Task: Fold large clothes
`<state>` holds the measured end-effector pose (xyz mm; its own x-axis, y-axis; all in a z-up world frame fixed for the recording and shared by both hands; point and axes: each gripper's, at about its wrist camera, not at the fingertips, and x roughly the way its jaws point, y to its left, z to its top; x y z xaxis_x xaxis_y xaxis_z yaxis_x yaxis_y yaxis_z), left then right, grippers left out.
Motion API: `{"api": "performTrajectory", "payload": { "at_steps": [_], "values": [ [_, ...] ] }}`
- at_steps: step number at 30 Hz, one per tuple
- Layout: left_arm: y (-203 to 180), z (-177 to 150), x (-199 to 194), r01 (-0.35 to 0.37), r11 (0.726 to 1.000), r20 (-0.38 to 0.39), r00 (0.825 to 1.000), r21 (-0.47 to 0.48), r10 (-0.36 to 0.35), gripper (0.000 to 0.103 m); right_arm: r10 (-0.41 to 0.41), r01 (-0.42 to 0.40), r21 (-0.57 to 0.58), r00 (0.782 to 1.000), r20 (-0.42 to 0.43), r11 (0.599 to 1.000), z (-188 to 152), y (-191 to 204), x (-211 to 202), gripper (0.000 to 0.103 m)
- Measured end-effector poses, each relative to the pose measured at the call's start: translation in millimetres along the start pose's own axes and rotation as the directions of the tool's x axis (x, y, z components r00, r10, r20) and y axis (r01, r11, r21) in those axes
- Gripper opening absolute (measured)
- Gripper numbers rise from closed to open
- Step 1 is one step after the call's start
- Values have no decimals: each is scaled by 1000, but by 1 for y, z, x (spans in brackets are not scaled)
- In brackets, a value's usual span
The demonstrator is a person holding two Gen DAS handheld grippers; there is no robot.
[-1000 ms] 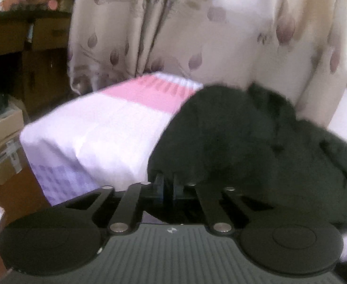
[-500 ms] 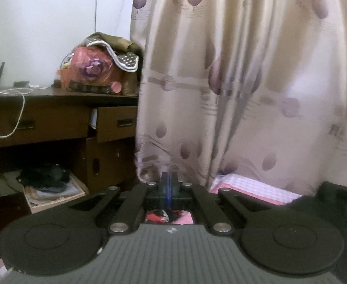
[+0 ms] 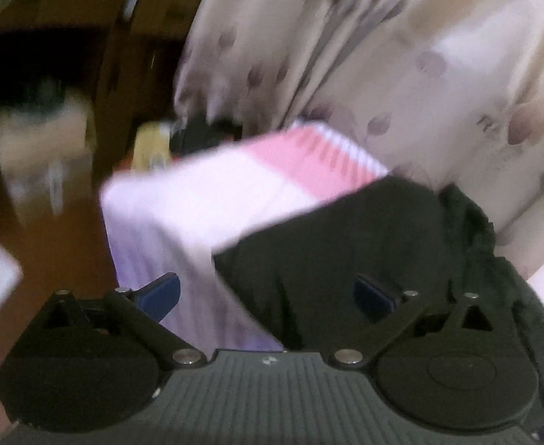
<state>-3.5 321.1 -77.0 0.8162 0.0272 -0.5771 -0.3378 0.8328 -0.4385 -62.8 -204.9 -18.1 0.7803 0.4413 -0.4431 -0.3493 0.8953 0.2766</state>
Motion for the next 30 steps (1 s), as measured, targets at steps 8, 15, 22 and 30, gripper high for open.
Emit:
{"api": "performTrajectory", "payload": {
  "at_steps": [8,15,22,30],
  "values": [
    [-17,-10,42,46,998,-108,993,48,-41,20,-9,9,-22,1000,-4,1000,-1,4,-1,103],
    [-35,33,-2,-25,999,114,993,40,20,13,-18,18,31,1000,-24,999,-4,-8,5,103],
    [-46,110,2,-163,986,295,941,-40,167,13,-20,21,42,1000,-17,999,-2,-11,4,103],
    [-73,91,44,-312,946,314,910,91,270,62,-30,30,90,1000,5,995,8,-45,-1,103]
  ]
}}
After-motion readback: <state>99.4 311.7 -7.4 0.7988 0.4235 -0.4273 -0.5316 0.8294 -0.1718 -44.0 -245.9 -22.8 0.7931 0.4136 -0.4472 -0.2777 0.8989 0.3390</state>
